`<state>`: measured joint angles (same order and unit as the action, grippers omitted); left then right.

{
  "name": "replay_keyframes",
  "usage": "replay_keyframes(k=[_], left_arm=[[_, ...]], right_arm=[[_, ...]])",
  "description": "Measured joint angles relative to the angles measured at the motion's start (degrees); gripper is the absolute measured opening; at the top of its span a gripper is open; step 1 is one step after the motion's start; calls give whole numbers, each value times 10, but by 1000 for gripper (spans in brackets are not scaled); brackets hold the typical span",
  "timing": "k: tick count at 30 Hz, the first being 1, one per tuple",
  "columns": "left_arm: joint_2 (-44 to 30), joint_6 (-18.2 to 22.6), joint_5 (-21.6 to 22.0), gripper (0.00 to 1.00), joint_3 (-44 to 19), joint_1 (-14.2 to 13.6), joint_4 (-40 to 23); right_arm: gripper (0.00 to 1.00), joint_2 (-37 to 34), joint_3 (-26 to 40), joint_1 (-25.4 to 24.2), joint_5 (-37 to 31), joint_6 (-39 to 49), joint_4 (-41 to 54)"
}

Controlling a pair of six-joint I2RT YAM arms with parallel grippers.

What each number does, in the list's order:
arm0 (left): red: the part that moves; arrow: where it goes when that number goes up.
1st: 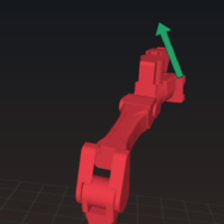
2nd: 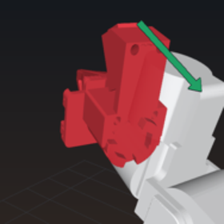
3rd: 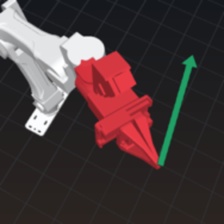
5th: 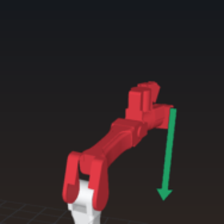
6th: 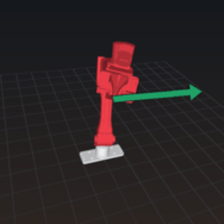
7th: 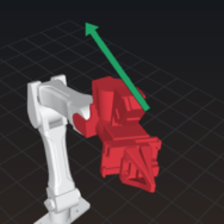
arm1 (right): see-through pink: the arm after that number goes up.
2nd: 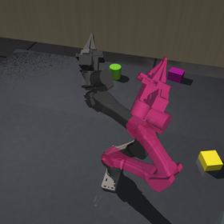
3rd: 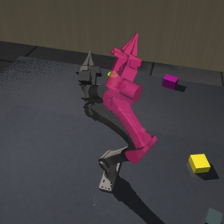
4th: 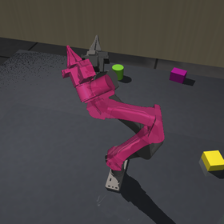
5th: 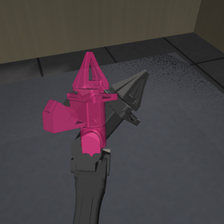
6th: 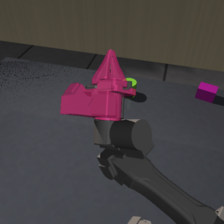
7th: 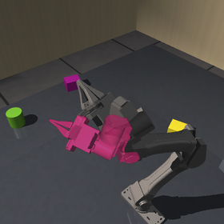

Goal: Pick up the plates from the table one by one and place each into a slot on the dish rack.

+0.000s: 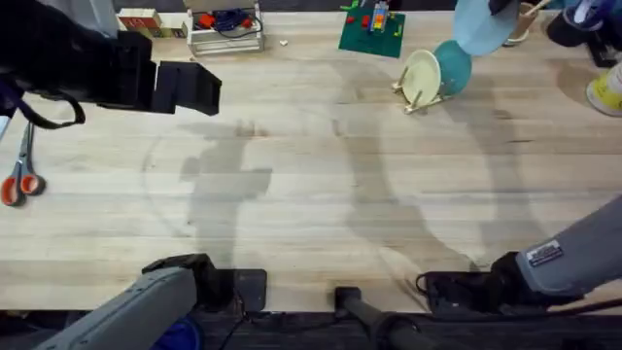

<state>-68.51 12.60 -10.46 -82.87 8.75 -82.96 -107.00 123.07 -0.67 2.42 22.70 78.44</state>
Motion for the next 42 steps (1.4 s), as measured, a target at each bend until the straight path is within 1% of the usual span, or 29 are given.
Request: replay_keyframes(k=[7,17,30,42], left_arm=[[0,0,0,995,0,0,0],[0,0,0,994,0,0,0],[0,0,0,995,0,0,-1],[0,0,0,995,0,0,-2]], right_arm=[[31,-5,0,0,0,0,-11],[31,-42,0,0,0,-25,-18],[31,-49,0,0,0,-34,-19],[31,-97,0,0,0,-34,-20]])
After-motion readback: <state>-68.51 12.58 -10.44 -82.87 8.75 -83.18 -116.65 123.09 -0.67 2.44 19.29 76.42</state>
